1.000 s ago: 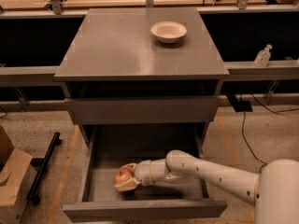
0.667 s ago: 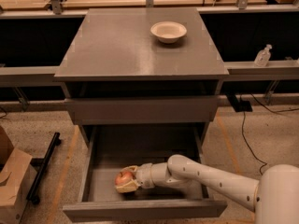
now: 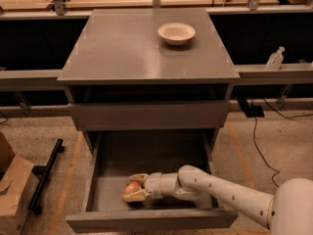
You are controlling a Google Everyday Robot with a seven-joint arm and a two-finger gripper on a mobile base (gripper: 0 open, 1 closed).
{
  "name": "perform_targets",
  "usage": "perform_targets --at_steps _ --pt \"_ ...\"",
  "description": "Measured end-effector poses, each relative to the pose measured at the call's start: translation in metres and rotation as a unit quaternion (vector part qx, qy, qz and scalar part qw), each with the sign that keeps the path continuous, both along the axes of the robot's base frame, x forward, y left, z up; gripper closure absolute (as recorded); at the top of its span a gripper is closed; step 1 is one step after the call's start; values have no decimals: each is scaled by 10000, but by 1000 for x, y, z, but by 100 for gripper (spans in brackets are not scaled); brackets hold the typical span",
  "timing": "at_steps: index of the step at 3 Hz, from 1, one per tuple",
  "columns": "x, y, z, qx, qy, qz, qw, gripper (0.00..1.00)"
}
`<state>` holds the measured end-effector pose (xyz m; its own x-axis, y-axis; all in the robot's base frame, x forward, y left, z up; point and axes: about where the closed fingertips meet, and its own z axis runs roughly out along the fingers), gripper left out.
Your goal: Place apple into middle drawer
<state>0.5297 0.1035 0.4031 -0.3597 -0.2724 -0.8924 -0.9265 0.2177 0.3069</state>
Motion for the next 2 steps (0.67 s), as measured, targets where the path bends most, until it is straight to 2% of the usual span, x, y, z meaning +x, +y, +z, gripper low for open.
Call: perform_targets --at_steps 1,2 --pt "1 -1 1 1 -5 -20 10000 0" --pt "1 -1 1 1 -5 -20 10000 0"
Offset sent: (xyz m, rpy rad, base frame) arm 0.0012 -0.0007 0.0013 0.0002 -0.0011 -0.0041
